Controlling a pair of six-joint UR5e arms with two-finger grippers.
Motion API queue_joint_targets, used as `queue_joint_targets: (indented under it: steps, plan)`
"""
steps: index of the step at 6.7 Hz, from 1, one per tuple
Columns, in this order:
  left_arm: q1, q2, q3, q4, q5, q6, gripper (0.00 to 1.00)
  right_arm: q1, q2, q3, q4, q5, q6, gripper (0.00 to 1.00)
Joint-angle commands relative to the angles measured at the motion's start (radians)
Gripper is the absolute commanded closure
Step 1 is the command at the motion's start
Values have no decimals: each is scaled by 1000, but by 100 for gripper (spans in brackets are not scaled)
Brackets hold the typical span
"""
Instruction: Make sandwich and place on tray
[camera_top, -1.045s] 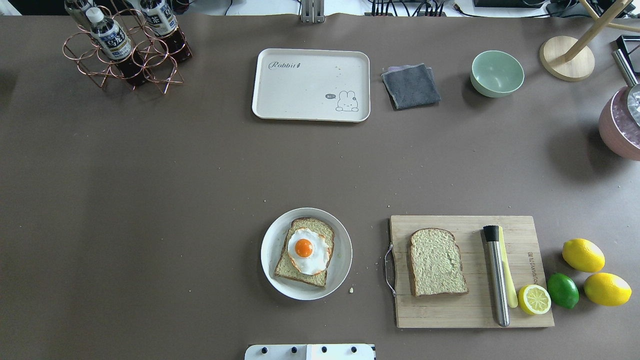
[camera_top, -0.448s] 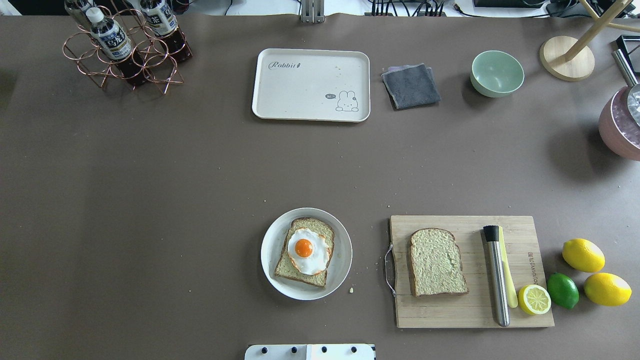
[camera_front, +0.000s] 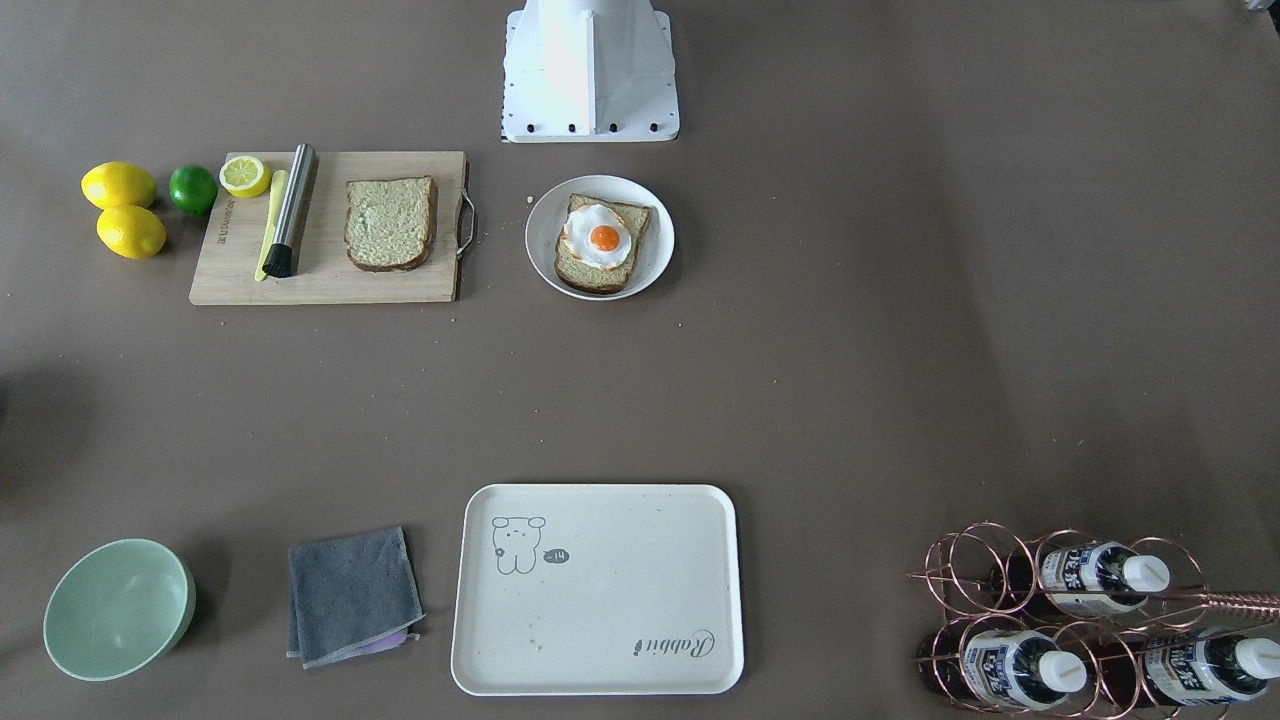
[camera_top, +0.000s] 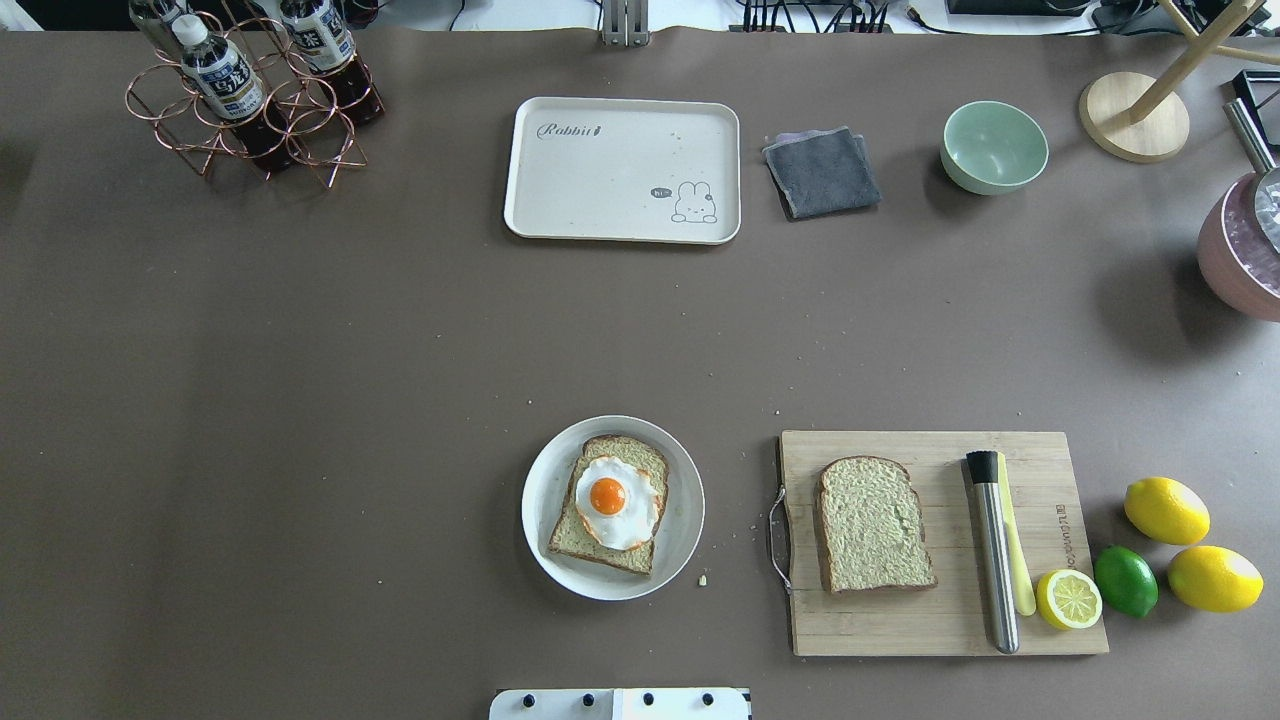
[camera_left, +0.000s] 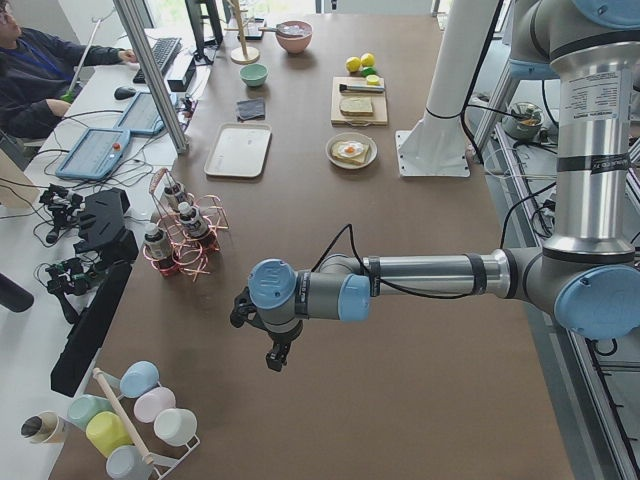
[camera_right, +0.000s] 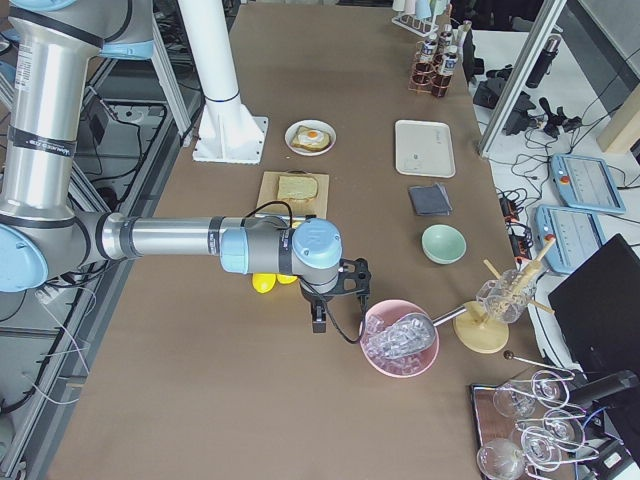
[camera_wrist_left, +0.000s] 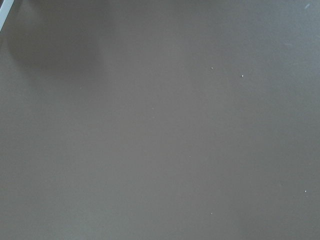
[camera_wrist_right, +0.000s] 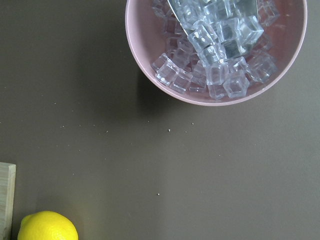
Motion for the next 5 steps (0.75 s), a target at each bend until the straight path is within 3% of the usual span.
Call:
queue_joint_targets:
  steps: [1,2,4,5]
  plan:
    - [-1,-93,1,1,-41,-6,2,-7,-1,-4,228,7,6,0]
    - [-1,-136,-4,-1,-42,-8,2,-8,4,-7,286,1,6,0]
    - [1,-178,-143,-1,-41,-8,2,-49,60,-7,286,4,8,0]
    - [30,-210,-140,-1,-41,-14,3,-72,68,-9,286,-1,26,0]
